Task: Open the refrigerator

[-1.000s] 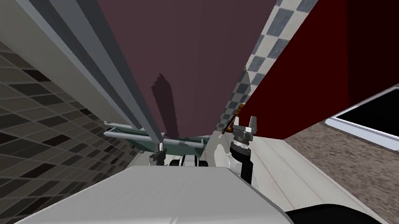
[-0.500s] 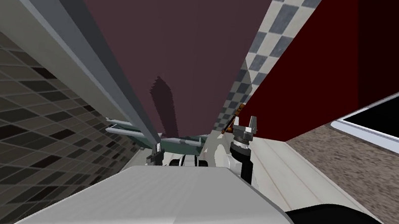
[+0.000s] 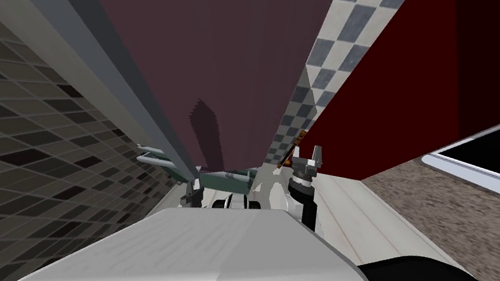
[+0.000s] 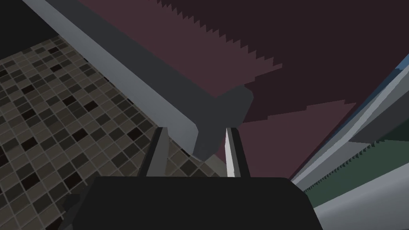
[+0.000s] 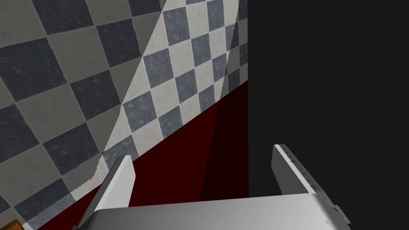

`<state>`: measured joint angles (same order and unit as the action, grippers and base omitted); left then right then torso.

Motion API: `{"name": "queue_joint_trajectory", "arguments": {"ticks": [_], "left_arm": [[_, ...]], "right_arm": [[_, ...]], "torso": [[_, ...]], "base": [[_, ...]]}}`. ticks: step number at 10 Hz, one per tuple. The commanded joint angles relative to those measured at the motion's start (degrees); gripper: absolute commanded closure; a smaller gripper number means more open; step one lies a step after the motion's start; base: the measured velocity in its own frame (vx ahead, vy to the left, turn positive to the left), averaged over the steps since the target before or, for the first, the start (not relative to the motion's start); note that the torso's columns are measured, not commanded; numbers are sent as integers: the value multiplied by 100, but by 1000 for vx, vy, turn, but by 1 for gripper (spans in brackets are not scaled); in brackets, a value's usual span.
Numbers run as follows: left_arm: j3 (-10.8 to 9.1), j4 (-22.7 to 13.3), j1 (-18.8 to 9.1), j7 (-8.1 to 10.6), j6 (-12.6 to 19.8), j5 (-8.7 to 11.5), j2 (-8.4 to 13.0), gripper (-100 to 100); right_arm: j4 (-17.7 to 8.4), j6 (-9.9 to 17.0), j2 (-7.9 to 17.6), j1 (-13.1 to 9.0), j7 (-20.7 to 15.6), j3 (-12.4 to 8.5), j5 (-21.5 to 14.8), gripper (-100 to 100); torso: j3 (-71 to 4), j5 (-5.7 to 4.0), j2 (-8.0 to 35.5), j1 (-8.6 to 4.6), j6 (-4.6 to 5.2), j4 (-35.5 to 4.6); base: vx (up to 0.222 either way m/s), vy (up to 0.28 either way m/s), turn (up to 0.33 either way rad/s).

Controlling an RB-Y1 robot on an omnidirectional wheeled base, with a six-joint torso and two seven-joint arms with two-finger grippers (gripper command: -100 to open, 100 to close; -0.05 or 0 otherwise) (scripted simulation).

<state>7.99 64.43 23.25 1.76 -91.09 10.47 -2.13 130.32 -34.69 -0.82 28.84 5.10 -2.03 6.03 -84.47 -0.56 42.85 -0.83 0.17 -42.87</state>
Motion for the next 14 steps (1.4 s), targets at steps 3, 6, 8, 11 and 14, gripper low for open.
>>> {"name": "queue_joint_trajectory", "arguments": {"ticks": [3,6,8,11,14], "left_arm": [[5,324,79,-65,1,38,-9,100],[-40,268,308,-178,-66,225,-19,100],[-52,317,389,-224,-157,305,-23,100],[-86,463,631,-365,-430,545,-37,100],[-109,561,793,-458,-612,705,-46,100]], "right_arm": [[0,0,0,0,0,0,0,0],[0,0,0,0,0,0,0,0],[0,0,-1,1,0,1,0,0],[0,0,-1,0,0,1,0,0],[0,0,0,0,0,0,0,0]], "torso": [[-6,-4,-5,5,-11,-1],[-4,5,-10,26,-8,5],[8,9,6,9,-19,15],[-5,-6,-5,1,-9,6],[-35,-16,-40,7,7,8]], "base": [[-31,-44,40],[-7,-60,38],[-20,-182,106],[-23,-216,126],[-23,-137,61]]}}
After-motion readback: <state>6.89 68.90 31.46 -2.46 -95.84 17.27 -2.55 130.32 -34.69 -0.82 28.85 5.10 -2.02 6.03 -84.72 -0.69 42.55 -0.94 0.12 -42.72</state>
